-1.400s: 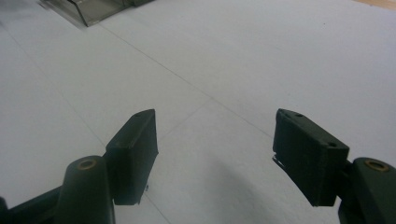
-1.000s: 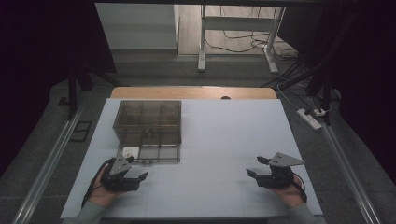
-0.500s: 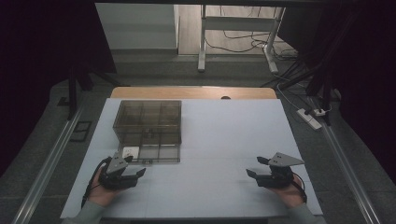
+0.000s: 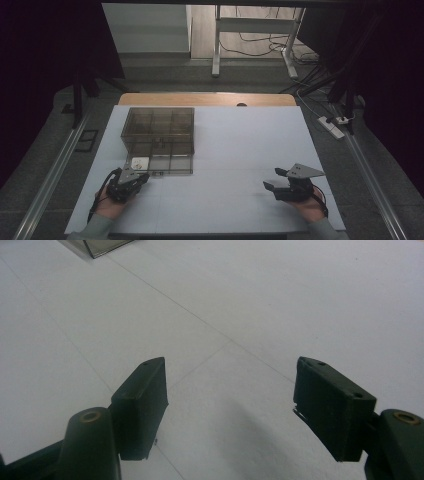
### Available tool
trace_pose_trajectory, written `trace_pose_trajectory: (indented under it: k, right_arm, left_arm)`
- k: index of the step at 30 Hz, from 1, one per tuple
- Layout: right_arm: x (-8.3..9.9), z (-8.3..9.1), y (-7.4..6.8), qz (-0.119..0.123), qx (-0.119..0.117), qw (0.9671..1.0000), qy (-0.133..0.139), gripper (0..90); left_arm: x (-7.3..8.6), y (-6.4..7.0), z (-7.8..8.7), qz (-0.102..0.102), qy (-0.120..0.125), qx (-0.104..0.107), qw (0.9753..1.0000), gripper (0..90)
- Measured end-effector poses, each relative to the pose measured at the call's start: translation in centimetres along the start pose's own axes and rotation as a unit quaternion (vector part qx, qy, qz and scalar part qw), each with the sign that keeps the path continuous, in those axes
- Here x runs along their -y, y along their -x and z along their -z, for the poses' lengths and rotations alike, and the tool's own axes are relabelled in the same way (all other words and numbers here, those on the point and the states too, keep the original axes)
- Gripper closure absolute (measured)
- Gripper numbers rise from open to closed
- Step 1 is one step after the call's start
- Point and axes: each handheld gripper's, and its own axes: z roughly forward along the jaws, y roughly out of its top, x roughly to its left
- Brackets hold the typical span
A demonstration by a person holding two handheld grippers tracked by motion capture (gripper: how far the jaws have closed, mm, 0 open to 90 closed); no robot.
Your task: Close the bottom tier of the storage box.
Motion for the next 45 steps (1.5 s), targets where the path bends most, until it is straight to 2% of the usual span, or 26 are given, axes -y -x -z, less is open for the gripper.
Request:
trace_pose_trajectory:
  k: [2,8,18,24,28,45]
  right_arm:
    - [0.0,0.0,0.0,0.0,0.0,1.0,0.0,29.5]
    - [0.0,0.0,0.0,-0.002,0.0,1.0,0.001,29.3]
    - [0.0,0.0,0.1,-0.001,0.001,1.0,0.001,28.3]
    - [0.0,0.1,0.2,-0.003,0.002,1.0,0.0,28.1]
    - [0.0,0.2,0.5,-0.019,-0.008,0.9997,0.013,28.0]
    - [0.0,0.5,0.7,-0.012,-0.009,0.9997,0.018,27.9]
  left_arm:
    - [-0.1,-0.1,-0.3,0.006,-0.005,-0.006,1.0,89.1]
    - [-0.3,-0.4,-0.9,0.006,-0.014,-0.016,0.9998,89.0]
    - [-0.6,-0.3,-1.4,-0.004,-0.022,-0.015,0.9996,89.1]
    - [-1.0,-0.4,-1.6,0.003,-0.019,-0.014,0.9997,89.0]
    - [-1.2,-0.6,-1.9,0.005,-0.021,-0.015,0.9997,89.1]
    - [-1.4,-0.7,-2.3,0.001,-0.025,-0.025,0.9994,88.9]
